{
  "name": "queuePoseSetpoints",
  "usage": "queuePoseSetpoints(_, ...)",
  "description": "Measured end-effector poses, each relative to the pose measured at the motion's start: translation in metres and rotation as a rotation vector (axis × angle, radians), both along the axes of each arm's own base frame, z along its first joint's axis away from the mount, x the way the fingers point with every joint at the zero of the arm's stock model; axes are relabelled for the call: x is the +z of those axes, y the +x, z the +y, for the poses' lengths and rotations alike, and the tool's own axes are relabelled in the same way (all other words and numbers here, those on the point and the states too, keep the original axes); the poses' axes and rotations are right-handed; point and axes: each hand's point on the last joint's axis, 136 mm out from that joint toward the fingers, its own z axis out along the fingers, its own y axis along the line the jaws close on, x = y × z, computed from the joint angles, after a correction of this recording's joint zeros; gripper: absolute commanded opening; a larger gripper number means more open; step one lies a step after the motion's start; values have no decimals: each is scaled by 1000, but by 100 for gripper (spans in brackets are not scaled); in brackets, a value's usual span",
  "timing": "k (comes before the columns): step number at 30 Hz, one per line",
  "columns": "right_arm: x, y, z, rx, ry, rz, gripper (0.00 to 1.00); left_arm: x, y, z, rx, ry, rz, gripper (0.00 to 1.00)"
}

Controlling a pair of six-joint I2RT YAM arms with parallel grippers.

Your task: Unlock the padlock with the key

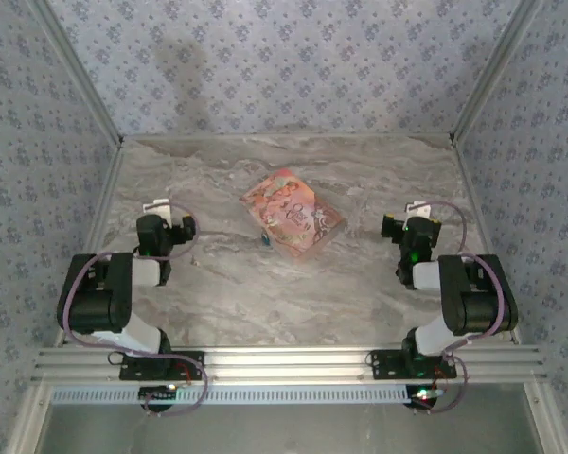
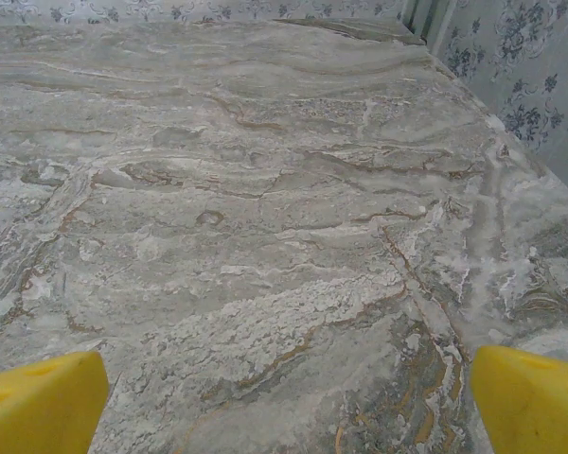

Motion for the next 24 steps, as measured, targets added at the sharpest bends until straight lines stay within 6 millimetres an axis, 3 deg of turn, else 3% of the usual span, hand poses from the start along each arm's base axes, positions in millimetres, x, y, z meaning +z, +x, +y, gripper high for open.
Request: queuePoseSetpoints(24,6,-3,1,9,2,6,100,0,-1,1,4,1,29,98)
